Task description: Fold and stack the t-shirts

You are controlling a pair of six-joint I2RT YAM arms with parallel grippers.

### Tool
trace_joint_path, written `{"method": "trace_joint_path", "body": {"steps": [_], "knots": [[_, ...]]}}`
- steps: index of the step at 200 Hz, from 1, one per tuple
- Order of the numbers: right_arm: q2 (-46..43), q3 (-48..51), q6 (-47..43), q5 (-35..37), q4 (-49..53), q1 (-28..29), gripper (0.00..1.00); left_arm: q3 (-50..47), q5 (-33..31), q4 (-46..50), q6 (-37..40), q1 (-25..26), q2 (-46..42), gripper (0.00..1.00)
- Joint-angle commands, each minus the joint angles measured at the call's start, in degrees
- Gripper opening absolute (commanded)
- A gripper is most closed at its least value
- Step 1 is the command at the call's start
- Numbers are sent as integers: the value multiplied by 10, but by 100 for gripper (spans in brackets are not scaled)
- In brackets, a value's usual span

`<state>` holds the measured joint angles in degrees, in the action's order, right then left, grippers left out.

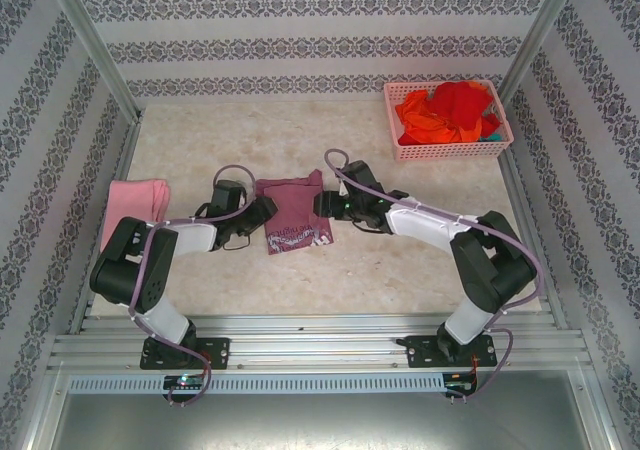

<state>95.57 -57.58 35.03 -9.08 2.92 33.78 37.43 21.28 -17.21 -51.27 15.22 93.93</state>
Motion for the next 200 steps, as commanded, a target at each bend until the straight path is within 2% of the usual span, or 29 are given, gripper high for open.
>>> {"method": "trace_joint_path", "body": {"steps": [1,30,55,78,97,108,132,161,200], "knots": [[37,-45,-27,28,14,-25,60,-1,4,19,11,13,-7,60],[110,-118,-36,-12,22,-40,56,48,-30,91,71,15,-17,63],[172,-176,-32,-56,30,-43,53,89,-35,118,99,14,11,63],[211,-209,-21,-80,35,-42,44,124,-23,125,103,15,54,61],[220,-213,-8,-87,38,-43,32,147,-13,126,100,14,77,48],[218,-212,-7,-90,38,-42,21,157,-13,127,99,14,83,40],[210,-209,-14,-93,44,-42,0,177,-21,142,115,14,86,32],[194,-209,-37,-98,52,-40,0,188,-31,160,128,14,83,7],[145,-201,-92,-70,63,-19,0,151,-45,152,122,15,29,3]]}}
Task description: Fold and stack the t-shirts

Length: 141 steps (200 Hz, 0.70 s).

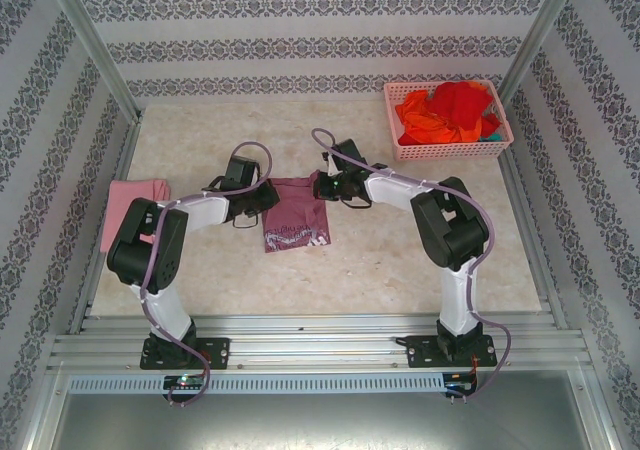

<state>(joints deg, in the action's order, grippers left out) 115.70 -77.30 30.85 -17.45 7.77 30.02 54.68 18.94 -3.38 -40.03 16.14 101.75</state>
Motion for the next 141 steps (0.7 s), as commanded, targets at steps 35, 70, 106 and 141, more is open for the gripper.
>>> {"method": "trace_joint_path", "body": {"steps": [35,70,106,141], "knots": [[-73,-27,-87,45,44,41,0,-55,-49,8,17,6,-103,3],[-44,-75,-110,48,53,41,0,-54,-77,-6,29,3,-104,3],[32,-152,-141,41,61,28,0,-40,-97,-39,22,-10,-58,5],[112,-225,-165,28,58,12,0,-23,-106,-57,17,-19,-8,5]]}}
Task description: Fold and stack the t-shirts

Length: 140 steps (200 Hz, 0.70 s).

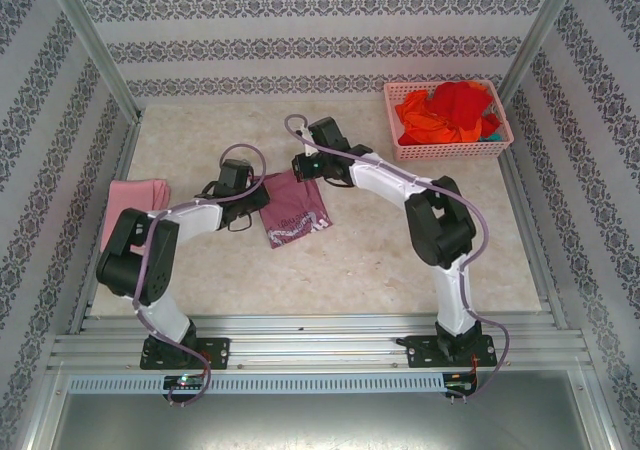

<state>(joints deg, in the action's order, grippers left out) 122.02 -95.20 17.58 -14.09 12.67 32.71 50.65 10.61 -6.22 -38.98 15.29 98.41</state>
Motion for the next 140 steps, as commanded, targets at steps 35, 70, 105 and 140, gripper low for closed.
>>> {"method": "trace_joint_path", "body": {"steps": [35,70,105,140], "knots": [[90,-90,-42,-43,-4,-27,20,17,-21,-47,8,-14,49,22],[25,-6,-14,-14,-72,-34,62,-9,-34,-50,16,-14,15,52],[-23,88,-5,-11,-111,-29,75,-40,-54,-42,23,-14,-27,70],[-16,120,-48,-39,-114,-6,75,-36,-25,-56,9,-15,4,68]]}}
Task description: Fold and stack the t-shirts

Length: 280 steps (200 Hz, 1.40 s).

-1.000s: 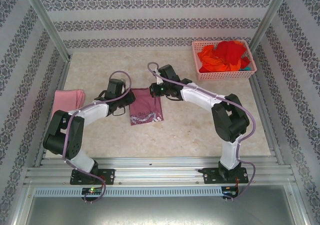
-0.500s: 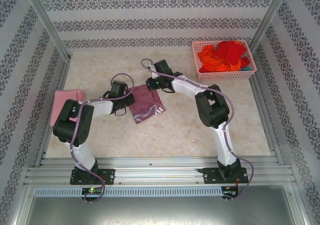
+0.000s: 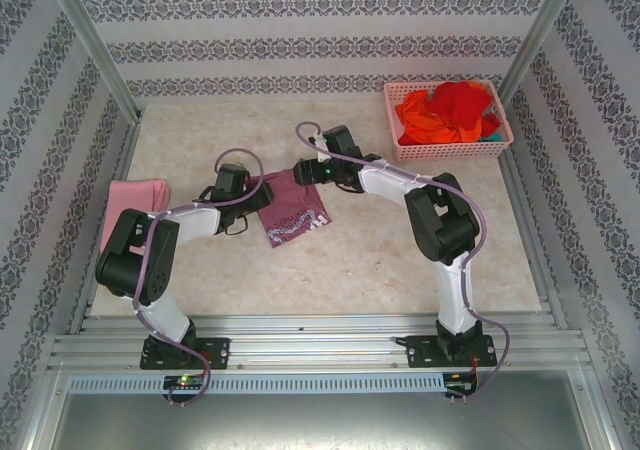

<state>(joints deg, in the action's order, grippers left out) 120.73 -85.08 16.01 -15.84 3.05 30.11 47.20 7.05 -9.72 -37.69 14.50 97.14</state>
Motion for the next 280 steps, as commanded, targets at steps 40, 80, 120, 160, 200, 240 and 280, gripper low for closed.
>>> {"method": "trace_joint_path", "body": {"steps": [40,80,120,160,200,240,280], "knots": [[33,-5,-71,23,21,36,74,11,44,-51,-26,-7,61,48],[53,-35,-54,47,65,7,58,7,45,-53,-14,-8,67,27],[45,-24,-36,27,90,2,39,8,70,-57,2,-8,80,26],[-24,88,33,-7,48,20,33,-11,94,-61,6,-8,64,26],[-127,229,158,36,-14,77,41,-73,113,-42,0,4,-13,27],[-205,264,162,78,-22,86,61,-117,95,-13,5,6,-85,44],[-225,200,-40,62,35,84,67,-106,53,35,33,5,-159,66]]}}
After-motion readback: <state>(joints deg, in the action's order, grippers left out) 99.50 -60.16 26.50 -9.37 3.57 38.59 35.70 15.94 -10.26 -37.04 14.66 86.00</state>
